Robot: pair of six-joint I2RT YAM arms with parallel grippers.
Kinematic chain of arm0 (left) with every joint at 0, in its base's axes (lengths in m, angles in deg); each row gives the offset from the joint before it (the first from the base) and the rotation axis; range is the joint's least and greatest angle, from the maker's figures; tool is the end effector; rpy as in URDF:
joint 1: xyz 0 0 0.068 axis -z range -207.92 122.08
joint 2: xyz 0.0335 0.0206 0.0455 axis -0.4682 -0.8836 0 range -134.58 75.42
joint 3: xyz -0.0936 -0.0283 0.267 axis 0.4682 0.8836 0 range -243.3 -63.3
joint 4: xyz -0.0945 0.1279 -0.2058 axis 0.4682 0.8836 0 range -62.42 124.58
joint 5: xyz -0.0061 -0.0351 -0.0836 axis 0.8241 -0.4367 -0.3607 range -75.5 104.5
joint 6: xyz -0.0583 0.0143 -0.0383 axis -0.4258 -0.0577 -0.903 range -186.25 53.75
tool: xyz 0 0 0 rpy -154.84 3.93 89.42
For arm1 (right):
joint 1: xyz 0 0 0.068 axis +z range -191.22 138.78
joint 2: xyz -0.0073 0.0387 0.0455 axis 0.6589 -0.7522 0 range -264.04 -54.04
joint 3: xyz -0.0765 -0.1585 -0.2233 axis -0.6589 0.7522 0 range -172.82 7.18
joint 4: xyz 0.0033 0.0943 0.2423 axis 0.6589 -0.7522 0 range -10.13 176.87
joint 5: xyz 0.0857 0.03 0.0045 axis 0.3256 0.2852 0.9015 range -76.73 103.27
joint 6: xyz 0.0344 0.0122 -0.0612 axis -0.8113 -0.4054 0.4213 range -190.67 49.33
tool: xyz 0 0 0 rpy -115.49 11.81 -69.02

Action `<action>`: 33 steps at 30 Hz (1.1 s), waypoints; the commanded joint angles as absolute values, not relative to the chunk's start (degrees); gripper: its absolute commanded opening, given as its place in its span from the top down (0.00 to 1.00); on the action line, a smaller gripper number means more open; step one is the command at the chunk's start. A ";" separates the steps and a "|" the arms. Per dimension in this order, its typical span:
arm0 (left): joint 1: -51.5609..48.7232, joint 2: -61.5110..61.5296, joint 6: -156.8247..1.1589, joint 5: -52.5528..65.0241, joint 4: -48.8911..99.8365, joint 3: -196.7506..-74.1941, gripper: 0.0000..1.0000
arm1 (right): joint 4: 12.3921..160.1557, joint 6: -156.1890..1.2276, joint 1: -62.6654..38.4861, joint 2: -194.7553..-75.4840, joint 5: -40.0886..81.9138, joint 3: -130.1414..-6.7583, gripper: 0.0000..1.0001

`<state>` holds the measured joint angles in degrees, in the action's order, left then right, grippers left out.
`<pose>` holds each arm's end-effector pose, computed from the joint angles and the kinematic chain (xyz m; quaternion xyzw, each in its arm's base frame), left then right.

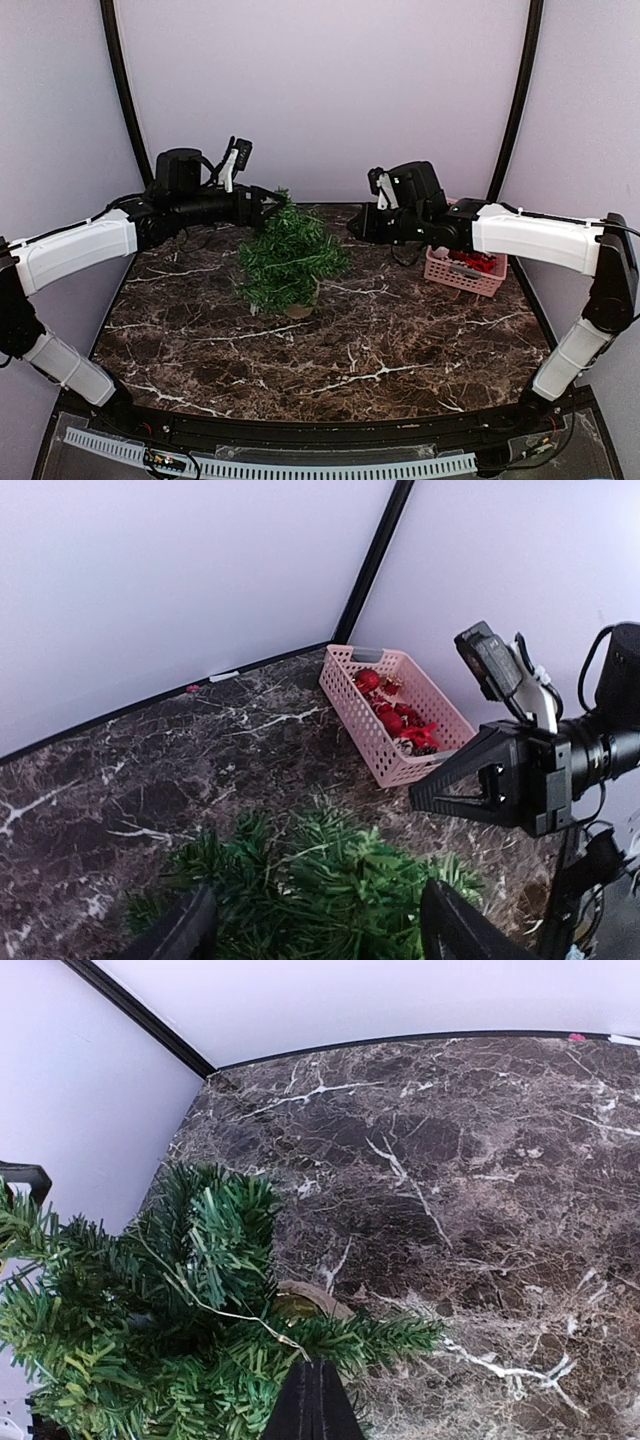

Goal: Decorate the small christmas tree
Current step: Wrap the light string in the gap of the branches.

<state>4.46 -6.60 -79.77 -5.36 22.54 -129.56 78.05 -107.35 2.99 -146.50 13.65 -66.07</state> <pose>0.2926 -0.2092 0.3543 0.2328 0.7303 -0.3672 0.5269 0.2855 0.2781 0.3034 -0.0579 0.8553 0.3361 0.3900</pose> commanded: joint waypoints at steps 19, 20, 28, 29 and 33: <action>4.36 -13.00 -80.84 -5.59 22.74 -136.93 0.52 | 82.64 -105.50 4.40 -149.19 7.54 -71.46 1.00; 4.41 -13.07 -80.75 -5.47 22.70 -136.81 0.57 | 82.84 -105.32 4.48 -149.60 7.07 -71.93 1.00; 4.40 -12.41 -79.66 -4.50 22.61 -135.04 0.94 | 83.68 -104.54 3.28 -153.82 3.91 -75.74 1.00; 4.41 -12.22 -79.40 -4.34 22.58 -134.95 0.96 | 83.82 -104.64 2.97 -154.45 3.87 -76.16 1.00; 4.37 -12.04 -78.58 -4.42 22.52 -134.68 1.00 | 83.33 -104.82 1.92 -157.48 4.03 -78.28 1.00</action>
<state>4.46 -13.66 -79.92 -4.77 23.33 -135.27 81.33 -105.21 3.21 -154.83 5.44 -75.36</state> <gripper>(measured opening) 0.025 0.006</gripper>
